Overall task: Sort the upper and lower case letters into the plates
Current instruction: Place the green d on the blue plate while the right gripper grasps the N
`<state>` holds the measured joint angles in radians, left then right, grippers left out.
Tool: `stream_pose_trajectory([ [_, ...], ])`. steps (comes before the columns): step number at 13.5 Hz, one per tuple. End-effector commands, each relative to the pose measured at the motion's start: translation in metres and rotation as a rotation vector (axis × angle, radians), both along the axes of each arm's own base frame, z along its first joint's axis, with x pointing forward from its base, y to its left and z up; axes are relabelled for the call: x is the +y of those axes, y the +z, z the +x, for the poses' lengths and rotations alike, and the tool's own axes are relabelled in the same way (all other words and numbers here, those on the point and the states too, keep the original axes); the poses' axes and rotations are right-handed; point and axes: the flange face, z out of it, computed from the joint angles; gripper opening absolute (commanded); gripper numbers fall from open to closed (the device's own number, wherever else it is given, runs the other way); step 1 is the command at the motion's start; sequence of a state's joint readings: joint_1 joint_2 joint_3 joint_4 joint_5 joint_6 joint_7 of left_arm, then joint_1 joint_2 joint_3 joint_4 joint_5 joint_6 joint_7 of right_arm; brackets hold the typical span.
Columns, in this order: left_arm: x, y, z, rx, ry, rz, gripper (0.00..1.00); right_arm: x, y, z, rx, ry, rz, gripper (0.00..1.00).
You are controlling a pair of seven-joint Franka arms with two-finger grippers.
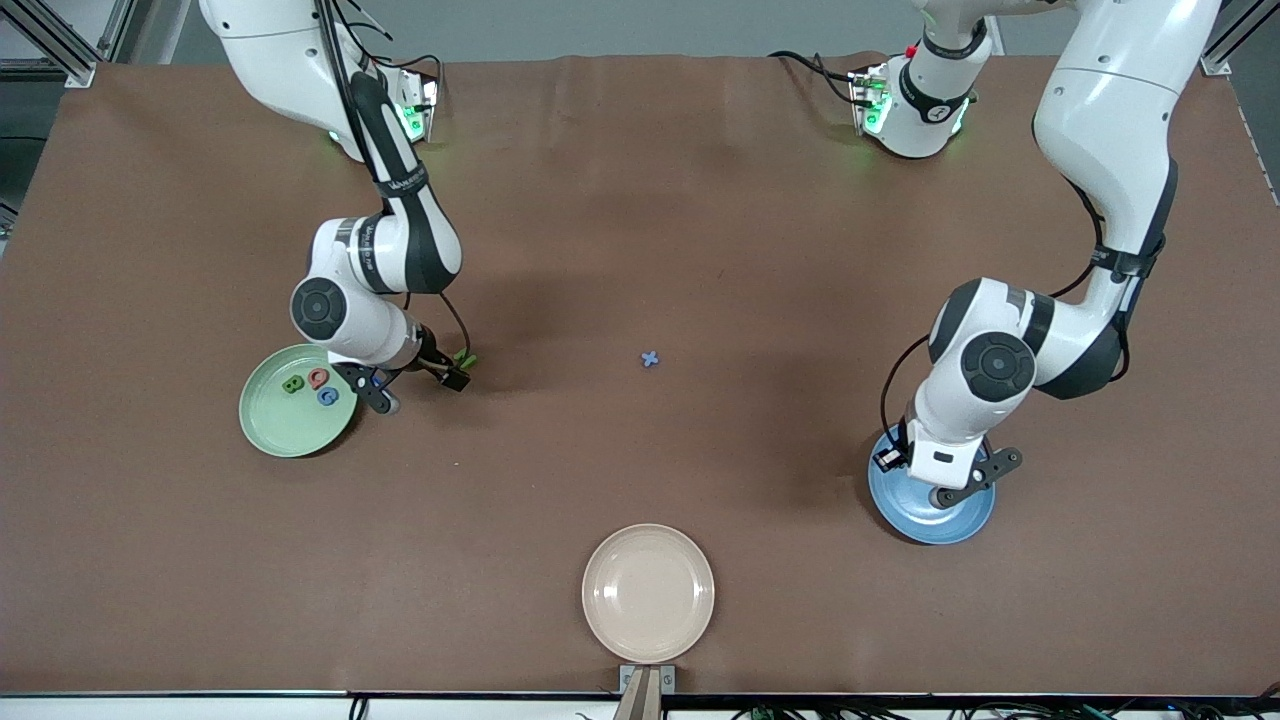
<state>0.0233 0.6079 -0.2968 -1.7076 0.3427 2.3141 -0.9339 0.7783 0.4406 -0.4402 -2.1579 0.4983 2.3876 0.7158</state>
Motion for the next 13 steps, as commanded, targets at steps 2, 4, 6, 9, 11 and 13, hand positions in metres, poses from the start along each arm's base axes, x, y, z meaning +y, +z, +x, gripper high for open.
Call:
stream_pose_trajectory([
  [2,0.035,-0.004,0.012,0.006,-0.064,0.011,0.0,0.009,-0.015,-0.025,-0.002,-0.017,-0.008,1.0],
  [4,0.062,-0.011,0.017,0.016,-0.082,0.01,0.0,0.012,-0.019,-0.03,-0.001,-0.008,-0.016,0.97],
  [6,0.068,-0.015,0.023,0.014,-0.092,0.006,0.01,0.011,-0.026,-0.032,0.006,-0.006,-0.027,0.88],
  [9,0.074,-0.019,0.035,0.003,-0.124,0.003,0.04,0.011,-0.025,-0.03,-0.002,-0.005,-0.027,0.69],
  [11,0.077,-0.028,0.042,0.003,-0.159,-0.003,0.17,0.011,-0.026,-0.03,0.0,-0.005,-0.027,0.63],
  [13,0.095,-0.028,0.05,-0.002,-0.187,0.013,0.46,0.012,-0.025,-0.03,-0.003,-0.005,-0.026,0.53],
])
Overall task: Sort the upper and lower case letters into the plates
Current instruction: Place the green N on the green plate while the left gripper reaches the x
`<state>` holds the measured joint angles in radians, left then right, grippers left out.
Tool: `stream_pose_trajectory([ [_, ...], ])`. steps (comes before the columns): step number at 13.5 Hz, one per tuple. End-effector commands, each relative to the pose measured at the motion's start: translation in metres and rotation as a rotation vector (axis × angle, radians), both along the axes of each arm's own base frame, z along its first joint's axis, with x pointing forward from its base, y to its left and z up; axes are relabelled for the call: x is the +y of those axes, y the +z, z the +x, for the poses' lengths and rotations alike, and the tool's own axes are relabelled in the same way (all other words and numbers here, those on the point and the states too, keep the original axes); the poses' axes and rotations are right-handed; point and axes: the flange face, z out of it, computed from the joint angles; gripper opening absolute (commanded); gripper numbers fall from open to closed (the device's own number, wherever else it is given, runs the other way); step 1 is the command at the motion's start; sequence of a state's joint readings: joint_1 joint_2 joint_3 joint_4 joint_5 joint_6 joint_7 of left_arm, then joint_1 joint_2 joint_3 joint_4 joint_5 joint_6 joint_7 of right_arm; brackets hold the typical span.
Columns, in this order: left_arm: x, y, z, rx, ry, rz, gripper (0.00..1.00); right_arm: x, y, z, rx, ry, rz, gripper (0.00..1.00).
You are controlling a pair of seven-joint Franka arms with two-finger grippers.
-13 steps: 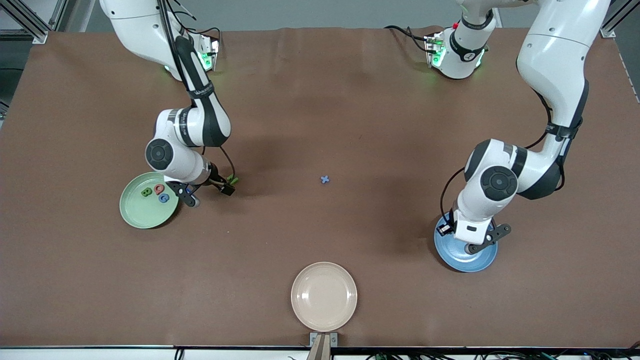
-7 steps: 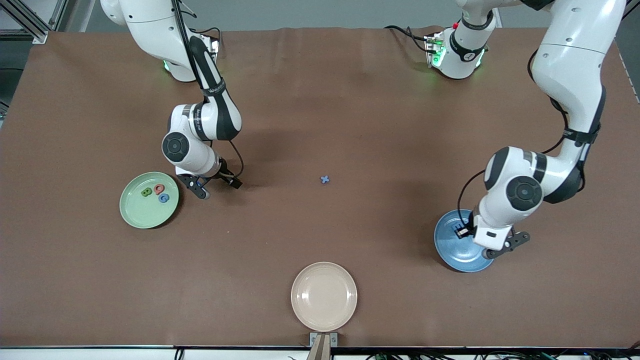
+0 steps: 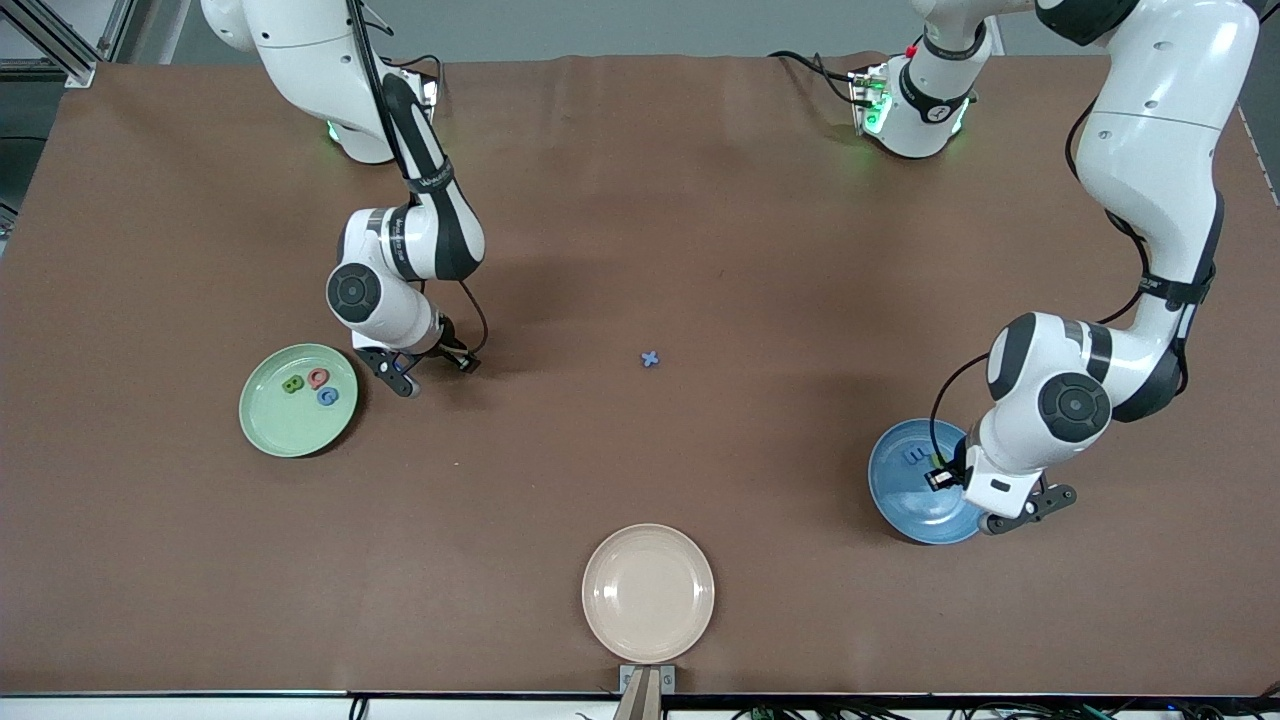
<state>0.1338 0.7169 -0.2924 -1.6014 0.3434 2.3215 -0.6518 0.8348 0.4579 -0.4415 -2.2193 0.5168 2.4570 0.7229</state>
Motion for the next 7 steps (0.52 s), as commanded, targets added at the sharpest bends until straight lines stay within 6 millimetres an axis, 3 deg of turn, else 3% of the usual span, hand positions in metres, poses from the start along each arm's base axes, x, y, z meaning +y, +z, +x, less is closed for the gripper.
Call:
stream_pose_trajectory([
  [1,0.025,-0.003,0.014,-0.015,-0.066,0.027,0.55,-0.001,-0.001,-0.004,-0.003,-0.02,0.004,0.46],
  [4,0.026,-0.001,0.015,-0.016,-0.078,0.026,0.85,0.005,0.0,-0.005,-0.006,-0.009,0.005,0.29],
  [7,0.022,0.009,0.016,-0.031,-0.069,0.024,0.98,0.005,0.002,-0.004,0.0,-0.01,0.01,0.18],
])
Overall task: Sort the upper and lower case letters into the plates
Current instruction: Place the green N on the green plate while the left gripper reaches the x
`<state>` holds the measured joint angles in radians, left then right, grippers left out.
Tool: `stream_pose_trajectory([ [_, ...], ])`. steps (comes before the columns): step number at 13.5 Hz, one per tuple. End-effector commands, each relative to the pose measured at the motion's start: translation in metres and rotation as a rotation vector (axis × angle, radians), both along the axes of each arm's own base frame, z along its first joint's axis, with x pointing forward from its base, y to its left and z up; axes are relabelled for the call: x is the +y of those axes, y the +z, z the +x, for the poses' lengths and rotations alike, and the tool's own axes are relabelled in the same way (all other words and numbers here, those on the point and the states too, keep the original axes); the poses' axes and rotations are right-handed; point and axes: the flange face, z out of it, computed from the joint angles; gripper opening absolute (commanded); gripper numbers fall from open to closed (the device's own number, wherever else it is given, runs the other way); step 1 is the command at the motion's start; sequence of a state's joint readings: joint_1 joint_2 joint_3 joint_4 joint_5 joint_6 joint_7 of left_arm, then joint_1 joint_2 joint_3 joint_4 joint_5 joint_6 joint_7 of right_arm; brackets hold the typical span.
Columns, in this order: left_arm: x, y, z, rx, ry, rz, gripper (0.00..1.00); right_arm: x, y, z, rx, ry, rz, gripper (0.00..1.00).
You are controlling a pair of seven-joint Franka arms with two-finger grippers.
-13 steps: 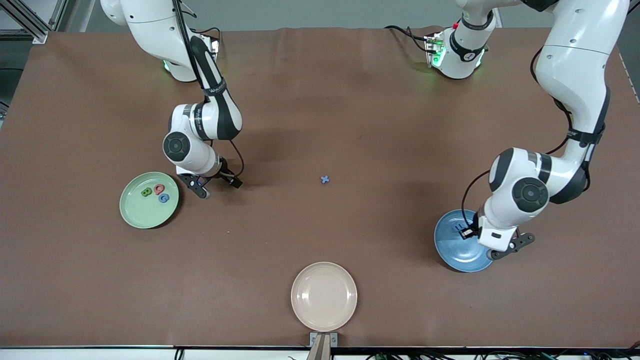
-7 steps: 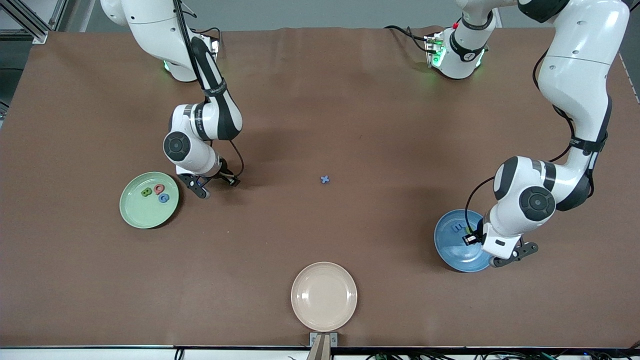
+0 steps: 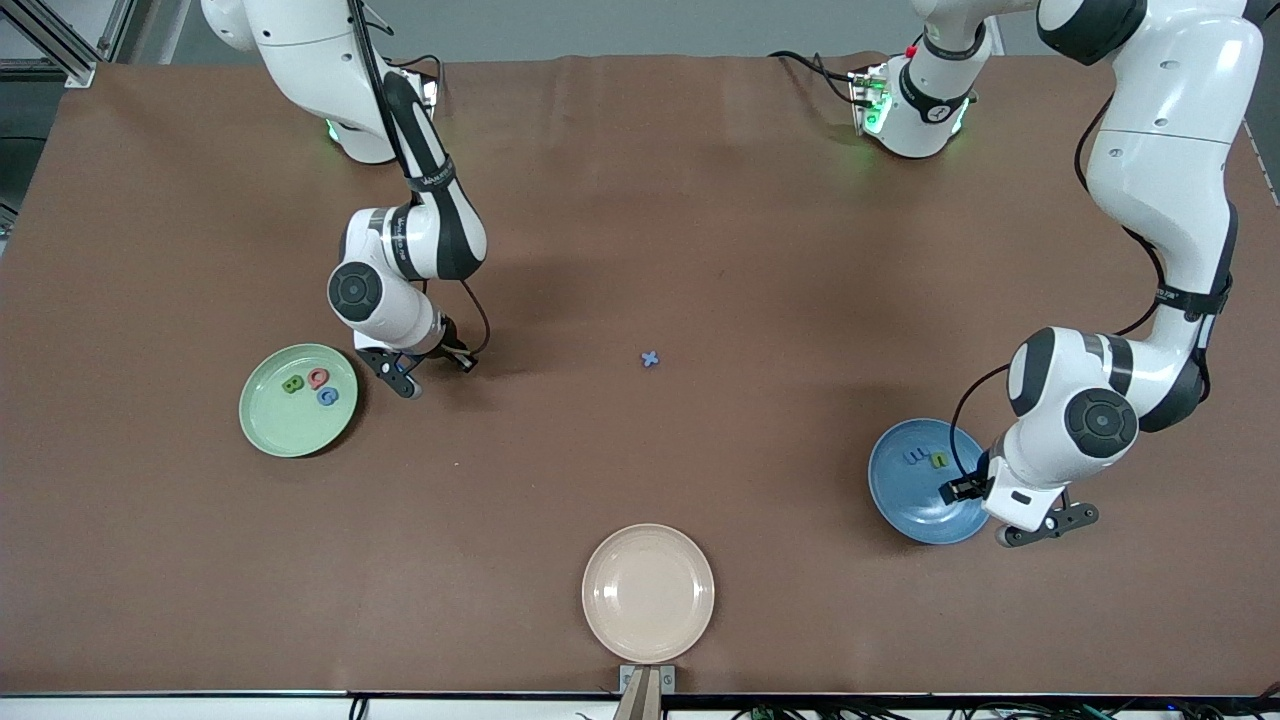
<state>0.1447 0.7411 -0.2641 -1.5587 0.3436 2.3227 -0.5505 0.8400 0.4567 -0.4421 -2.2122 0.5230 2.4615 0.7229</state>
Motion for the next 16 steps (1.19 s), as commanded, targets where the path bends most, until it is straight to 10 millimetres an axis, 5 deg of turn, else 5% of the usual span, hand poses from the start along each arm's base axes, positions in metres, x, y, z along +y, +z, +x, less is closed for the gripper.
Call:
stream_pose_trajectory([
  [1,-0.015,0.012,0.002,-0.02,-0.009,-0.005,0.99,0.002,0.001,-0.004,0.005,-0.003,0.006,0.17],
  [5,-0.075,0.027,-0.016,0.026,0.013,-0.038,0.99,-0.007,0.035,0.019,0.044,0.052,-0.005,0.14],
  [9,-0.17,0.042,-0.05,0.086,0.118,-0.109,0.99,-0.099,0.098,0.062,0.119,0.278,-0.039,0.14],
  [12,-0.258,0.038,-0.09,0.106,0.186,-0.111,0.99,-0.184,0.104,0.074,0.082,0.477,0.014,0.14],
  [16,-0.351,0.026,-0.153,0.121,0.194,-0.096,0.92,-0.253,0.097,0.08,0.034,0.609,0.032,0.14],
])
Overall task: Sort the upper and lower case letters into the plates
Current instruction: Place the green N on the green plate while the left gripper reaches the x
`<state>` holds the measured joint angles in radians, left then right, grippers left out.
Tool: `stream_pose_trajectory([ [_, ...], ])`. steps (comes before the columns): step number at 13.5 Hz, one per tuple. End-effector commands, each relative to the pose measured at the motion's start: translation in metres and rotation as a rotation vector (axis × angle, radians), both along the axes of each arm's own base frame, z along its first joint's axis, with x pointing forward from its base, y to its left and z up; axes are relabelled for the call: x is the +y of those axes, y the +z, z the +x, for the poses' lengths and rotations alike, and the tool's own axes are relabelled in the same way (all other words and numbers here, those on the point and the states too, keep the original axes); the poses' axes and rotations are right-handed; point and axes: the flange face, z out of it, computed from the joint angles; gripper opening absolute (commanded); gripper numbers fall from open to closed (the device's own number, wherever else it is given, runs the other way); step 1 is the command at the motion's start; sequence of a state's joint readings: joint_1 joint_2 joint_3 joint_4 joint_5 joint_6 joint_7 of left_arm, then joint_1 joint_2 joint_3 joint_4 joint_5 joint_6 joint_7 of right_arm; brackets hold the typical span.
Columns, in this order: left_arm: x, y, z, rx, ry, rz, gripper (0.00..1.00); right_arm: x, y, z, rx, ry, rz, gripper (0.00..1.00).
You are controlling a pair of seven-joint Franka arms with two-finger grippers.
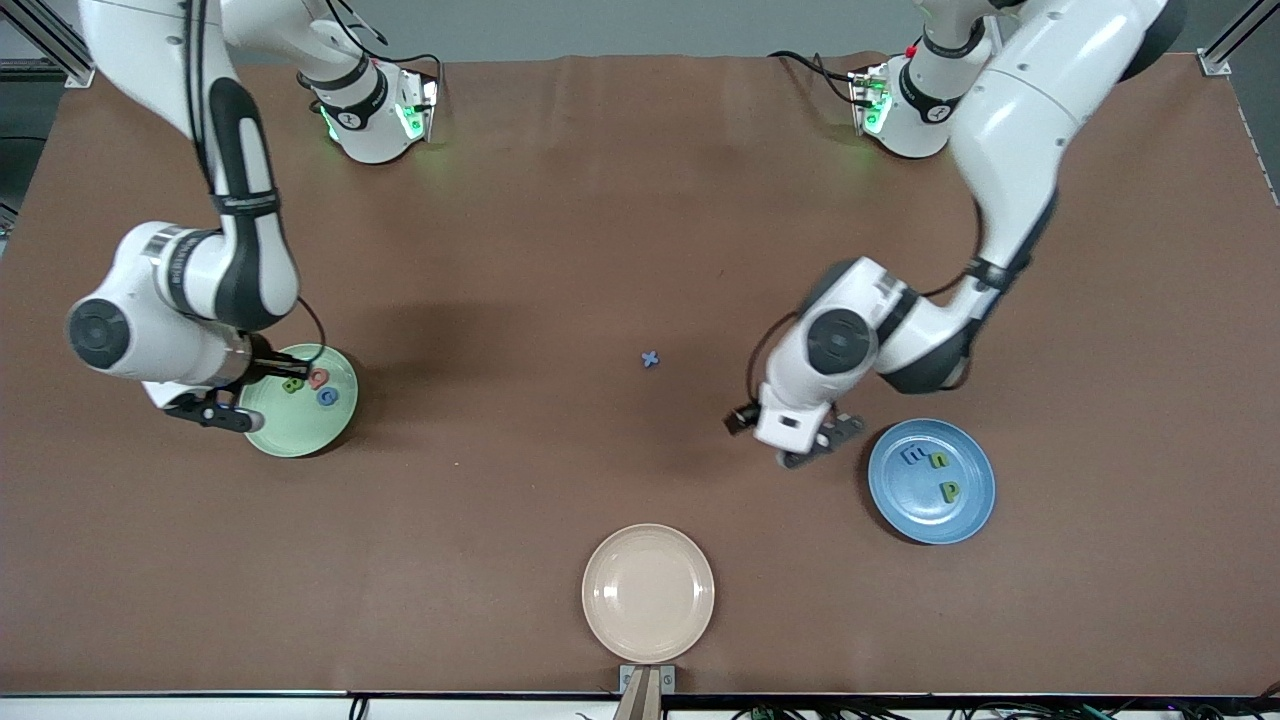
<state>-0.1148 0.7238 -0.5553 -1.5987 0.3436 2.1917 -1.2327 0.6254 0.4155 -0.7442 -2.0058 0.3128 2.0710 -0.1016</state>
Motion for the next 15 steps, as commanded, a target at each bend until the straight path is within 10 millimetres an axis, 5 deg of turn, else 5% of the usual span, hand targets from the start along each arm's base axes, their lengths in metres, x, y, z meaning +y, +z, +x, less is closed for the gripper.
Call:
stream_pose_trajectory([
  [1,-0.044,-0.007,-0.044,-0.006,-0.011,0.029,0.88,-0.025,-0.013,0.002,-0.016,0.09,-0.002,0.14],
  [6,-0.113,-0.022,-0.112,-0.025,0.004,0.001,0.8,-0.044,-0.053,0.0,-0.032,0.083,0.079,0.14],
  [15,-0.13,-0.057,-0.119,-0.089,-0.002,-0.023,0.64,-0.039,-0.081,0.01,-0.121,0.015,0.069,0.18],
])
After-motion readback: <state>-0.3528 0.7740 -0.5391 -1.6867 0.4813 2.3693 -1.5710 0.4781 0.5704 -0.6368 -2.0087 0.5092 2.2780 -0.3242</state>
